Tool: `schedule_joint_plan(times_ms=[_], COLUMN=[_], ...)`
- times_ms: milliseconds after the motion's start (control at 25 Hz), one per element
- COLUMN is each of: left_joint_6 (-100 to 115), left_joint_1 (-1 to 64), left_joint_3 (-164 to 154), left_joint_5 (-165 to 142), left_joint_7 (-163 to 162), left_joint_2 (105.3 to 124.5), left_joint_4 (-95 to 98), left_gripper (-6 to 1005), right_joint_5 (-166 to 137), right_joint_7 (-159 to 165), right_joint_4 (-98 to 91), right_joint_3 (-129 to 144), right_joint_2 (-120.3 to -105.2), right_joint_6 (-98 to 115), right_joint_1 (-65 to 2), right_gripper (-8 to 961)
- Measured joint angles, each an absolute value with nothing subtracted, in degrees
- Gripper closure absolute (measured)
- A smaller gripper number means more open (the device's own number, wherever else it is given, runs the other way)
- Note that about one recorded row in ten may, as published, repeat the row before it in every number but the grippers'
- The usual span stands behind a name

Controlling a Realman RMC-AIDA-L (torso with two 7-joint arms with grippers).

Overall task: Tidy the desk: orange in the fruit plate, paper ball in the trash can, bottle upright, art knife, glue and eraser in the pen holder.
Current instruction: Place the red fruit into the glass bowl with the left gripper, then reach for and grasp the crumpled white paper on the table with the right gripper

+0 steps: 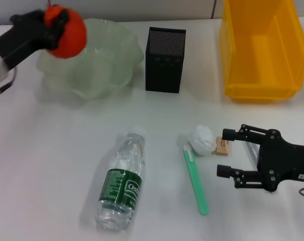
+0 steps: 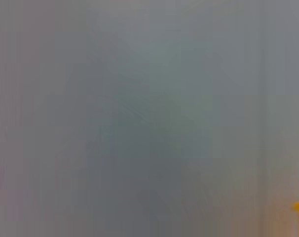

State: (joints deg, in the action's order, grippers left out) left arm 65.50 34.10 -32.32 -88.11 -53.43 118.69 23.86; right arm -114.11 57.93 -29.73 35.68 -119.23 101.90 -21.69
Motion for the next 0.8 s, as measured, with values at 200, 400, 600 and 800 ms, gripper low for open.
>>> schedule_joint_plan(times_ms=[200, 400, 600, 800], left_joint_6=[56.88, 60.06, 75.63, 87.29], left_joint_1=[39.38, 38.01, 29.14, 18.28], left_joint_3=[-34.98, -35.94, -38.2, -46.13], left_joint_5=[-88.21, -88.03, -88.79, -88.91], left_joint_7=[-52.48, -53.03, -57.87, -58.73], left_joint_2=[118.92, 118.88, 118.45, 118.39], left_joint_4=[20.34, 21.48, 28.79, 35.82], left_gripper=[726, 543, 377, 263], right_joint_5=[-113.87, -113.41, -113.85, -121.24], right_joint_7=[62.31, 72.74, 91.72, 111.96], right_joint_4=[-30.33, -38.41, -56.93, -78.34], right_joint_3=[35.69, 35.99, 39.53, 49.36], right_joint_2=[-119.24, -119.28, -119.3, -119.35], right_joint_6=[102.19, 102.88, 104.28, 105.4], right_joint_1=[-21.94, -21.6, -22.28, -25.14], right_gripper=[121, 121, 121, 129])
